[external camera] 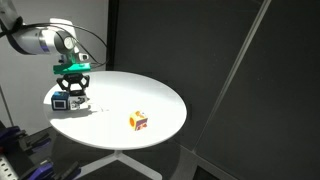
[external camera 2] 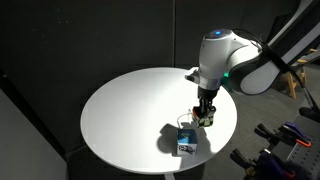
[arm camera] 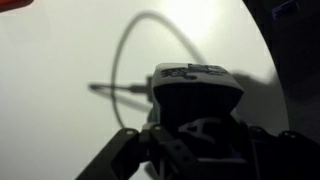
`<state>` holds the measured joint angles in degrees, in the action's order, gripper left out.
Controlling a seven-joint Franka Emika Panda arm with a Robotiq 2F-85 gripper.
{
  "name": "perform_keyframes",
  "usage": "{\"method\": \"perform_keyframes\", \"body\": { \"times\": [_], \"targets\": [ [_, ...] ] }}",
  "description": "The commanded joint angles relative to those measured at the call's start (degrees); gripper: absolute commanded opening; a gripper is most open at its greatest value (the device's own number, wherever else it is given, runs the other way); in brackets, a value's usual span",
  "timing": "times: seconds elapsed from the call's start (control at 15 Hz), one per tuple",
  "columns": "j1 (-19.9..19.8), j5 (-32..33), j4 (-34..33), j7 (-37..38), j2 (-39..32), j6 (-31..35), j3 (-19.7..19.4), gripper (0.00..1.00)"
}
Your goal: Pick up the block with the letter a on it and move it to the left side of the table
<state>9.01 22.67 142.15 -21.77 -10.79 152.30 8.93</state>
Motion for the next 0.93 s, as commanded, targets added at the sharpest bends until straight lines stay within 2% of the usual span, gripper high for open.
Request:
{"method": "perform_keyframes", "body": {
  "times": [0.0, 0.07, 0.13, 0.6, 0.87],
  "targets": [
    [-0.33, 0.38, 1.66, -1.17, 2.5, 0.09, 0.1, 0.89],
    [-0.37, 0.35, 1.71, -1.25, 2.62, 0.17, 0.09, 0.97],
    [-0.39, 0.36, 1.73, -1.3, 2.7, 0.21, 0.08, 1.0],
    [-0.64, -3.65, 1.41, 0.96, 5.11, -1.87, 0.26, 1.0],
    [-0.52, -8.39, 0.95, 6.0, 8.0, -4.67, -0.06, 1.0]
  ]
}}
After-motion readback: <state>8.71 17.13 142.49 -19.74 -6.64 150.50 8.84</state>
